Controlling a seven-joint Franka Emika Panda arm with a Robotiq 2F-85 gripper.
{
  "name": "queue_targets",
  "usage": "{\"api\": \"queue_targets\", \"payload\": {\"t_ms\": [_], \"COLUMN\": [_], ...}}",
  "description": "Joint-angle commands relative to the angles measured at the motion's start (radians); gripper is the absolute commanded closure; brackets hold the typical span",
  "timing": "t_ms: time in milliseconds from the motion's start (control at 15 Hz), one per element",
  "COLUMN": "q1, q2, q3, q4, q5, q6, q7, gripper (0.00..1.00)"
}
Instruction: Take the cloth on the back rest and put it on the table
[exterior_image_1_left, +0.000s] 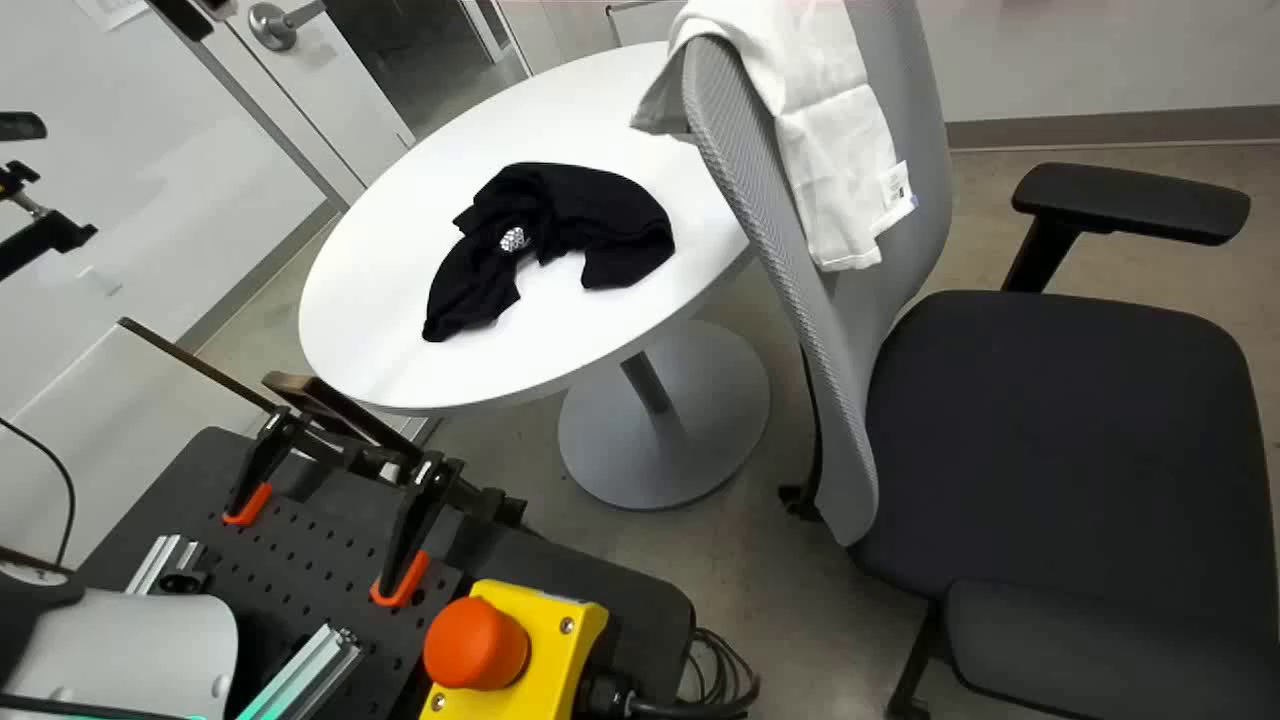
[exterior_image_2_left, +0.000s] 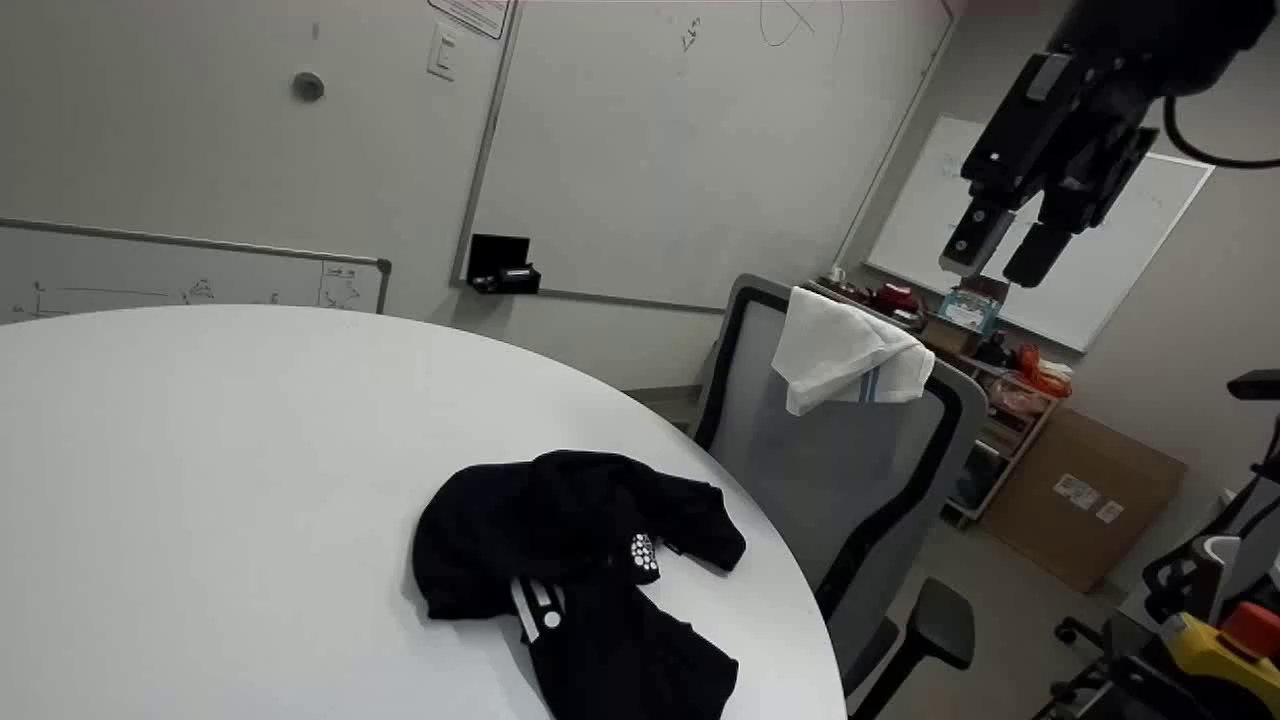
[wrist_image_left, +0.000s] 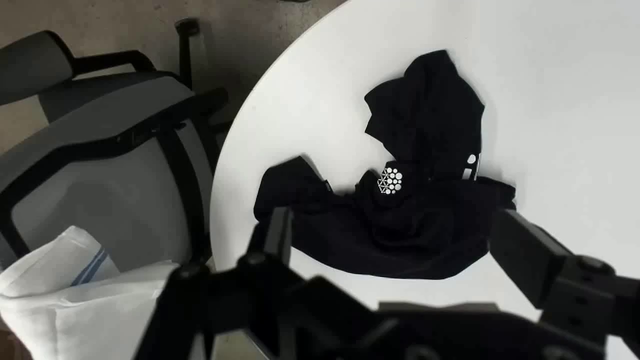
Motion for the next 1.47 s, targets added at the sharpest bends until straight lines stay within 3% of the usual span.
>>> {"api": "queue_targets", "payload": {"t_ms": [0, 400, 867, 1400], "q1": [0.025, -0.038, -0.115, -0.173], "q2": [0.002, 0.025, 0.125, 0.319], "q3": [-0.025, -0.106, -0.240, -0.374], "q4": [0.001, 0.038, 0.153, 0.245], "q5": [-0.009, -0.148, -0.330, -0.475], "q6": [-0.003, 0.019, -0.001, 0.031], "q7": [0.007, -0.049, -0.244, -0.221], "gripper": [0.00, 0.00, 0.00, 0.00]}}
